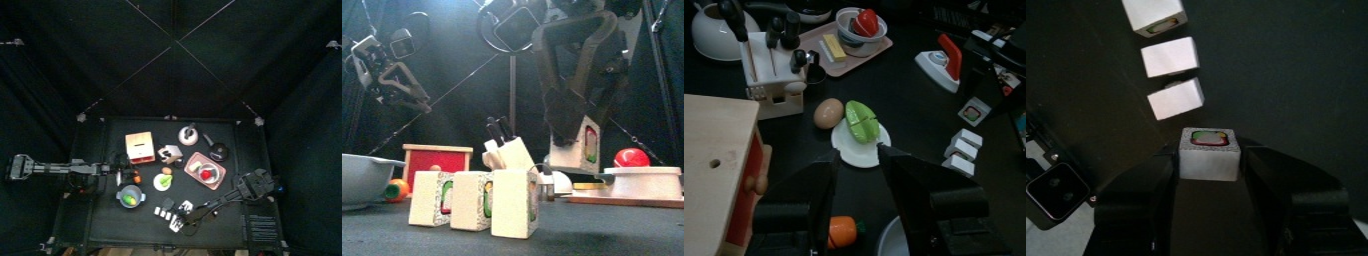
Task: Put sushi piece to the left
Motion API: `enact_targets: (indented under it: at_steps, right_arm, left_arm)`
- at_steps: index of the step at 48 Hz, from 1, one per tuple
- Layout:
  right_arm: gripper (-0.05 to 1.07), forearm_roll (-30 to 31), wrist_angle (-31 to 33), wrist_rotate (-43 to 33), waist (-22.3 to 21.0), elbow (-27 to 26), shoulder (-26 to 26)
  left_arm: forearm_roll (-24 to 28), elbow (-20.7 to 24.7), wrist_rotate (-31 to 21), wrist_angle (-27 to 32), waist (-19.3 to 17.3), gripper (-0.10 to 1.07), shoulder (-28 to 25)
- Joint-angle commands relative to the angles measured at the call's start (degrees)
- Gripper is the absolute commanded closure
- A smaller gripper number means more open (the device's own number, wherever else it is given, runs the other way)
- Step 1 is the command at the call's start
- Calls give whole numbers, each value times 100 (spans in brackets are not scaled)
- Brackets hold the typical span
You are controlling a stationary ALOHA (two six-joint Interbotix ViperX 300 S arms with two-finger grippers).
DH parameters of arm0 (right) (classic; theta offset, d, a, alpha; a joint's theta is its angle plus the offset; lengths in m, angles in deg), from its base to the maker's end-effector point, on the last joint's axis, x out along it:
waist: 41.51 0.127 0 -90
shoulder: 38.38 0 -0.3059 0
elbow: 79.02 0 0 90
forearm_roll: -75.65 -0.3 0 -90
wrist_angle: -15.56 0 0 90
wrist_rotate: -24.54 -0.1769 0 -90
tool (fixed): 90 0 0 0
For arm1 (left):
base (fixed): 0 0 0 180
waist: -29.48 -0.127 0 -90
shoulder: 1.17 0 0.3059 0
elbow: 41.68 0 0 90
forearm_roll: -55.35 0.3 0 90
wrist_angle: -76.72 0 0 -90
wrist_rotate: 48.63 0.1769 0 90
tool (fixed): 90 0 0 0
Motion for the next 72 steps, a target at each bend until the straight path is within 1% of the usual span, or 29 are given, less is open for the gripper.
enact_targets:
  at_steps: [1,22,48,54,66,72]
  right_arm:
    - [35,44,-9,202,44,-202,-53]
    - [35,-62,-44,668,105,-281,237]
    - [34,-18,-79,686,114,-334,369]
    - [31,-9,-79,686,114,-334,378]
    - [22,-9,-44,677,114,-352,378]
    - [21,-9,-44,677,114,-387,378]
  left_arm:
    - [0,79,9,-18,9,21,-9]
    - [0,79,9,-18,9,21,-9]
    - [0,79,9,-18,9,21,-9]
    - [0,88,9,-18,9,21,0]
    - [0,79,9,-18,9,21,0]
    - [-9,79,9,-18,9,21,-9]
